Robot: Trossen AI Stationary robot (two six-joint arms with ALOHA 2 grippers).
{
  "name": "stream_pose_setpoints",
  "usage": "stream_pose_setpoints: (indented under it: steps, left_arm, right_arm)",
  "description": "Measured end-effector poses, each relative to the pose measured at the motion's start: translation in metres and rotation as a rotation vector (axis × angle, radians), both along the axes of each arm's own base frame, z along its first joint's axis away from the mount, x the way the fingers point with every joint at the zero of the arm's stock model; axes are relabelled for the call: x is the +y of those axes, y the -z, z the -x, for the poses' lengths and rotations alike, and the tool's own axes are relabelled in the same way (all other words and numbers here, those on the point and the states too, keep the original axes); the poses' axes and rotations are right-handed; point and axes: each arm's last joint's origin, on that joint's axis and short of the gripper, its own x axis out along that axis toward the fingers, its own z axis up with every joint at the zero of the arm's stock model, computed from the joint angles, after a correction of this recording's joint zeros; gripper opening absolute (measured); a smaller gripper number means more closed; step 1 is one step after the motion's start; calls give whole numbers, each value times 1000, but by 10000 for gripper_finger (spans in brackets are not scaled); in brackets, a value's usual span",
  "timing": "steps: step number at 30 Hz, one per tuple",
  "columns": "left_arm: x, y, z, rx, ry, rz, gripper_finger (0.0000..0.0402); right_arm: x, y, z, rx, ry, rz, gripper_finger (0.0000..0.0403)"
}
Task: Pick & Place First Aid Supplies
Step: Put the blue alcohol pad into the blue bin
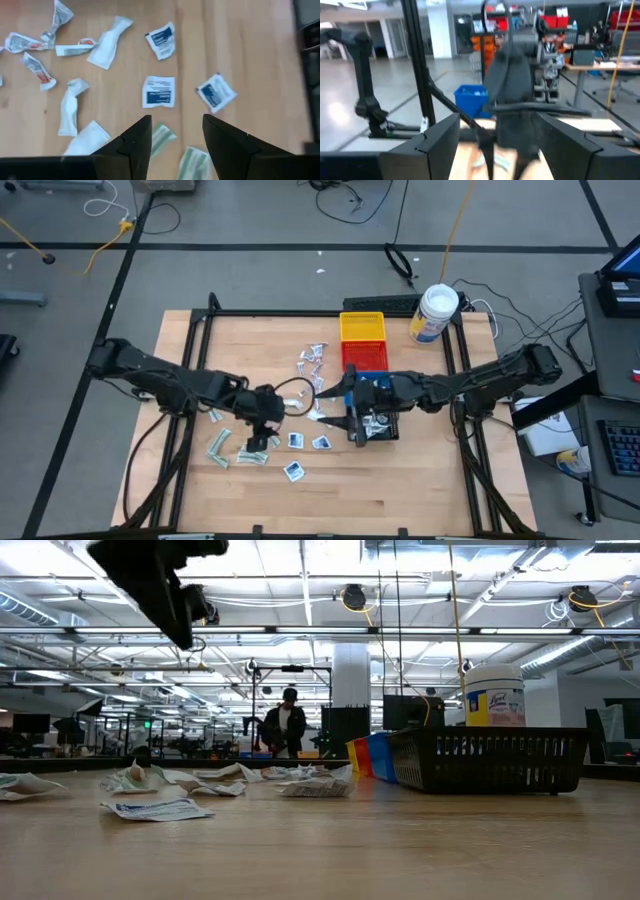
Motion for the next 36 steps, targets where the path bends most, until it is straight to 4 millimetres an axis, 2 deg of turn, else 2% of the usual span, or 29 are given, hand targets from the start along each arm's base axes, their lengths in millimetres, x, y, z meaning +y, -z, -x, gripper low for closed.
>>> stream_pose_setpoints:
  steps: [5,11,16,20,26,32,34,36]
  left_arm:
    - [-9,28,-10,107,-13,-122,182]
    - [-26,68,-25,224,5,-171,182]
    - [-36,91,-39,204,-58,-169,182]
    - [-39,100,-47,163,-92,-181,182]
    - [-46,118,-51,187,-43,-202,182]
    - [-51,125,-54,188,-24,-205,181]
    - [-50,126,-55,183,-24,-205,171]
    - [-49,126,-56,181,-15,-208,141]
  right_arm:
    - [4,-4,1,-39,26,-54,251]
    - [4,-16,7,-103,9,-152,251]
    - [3,-22,11,-132,5,-154,251]
    - [3,-24,13,-143,11,-114,251]
    - [3,-24,13,-140,13,-101,251]
    - [3,-24,13,-145,16,-76,251]
    - [3,-24,13,-148,16,-76,251]
    - [3,-24,13,-148,16,-76,251]
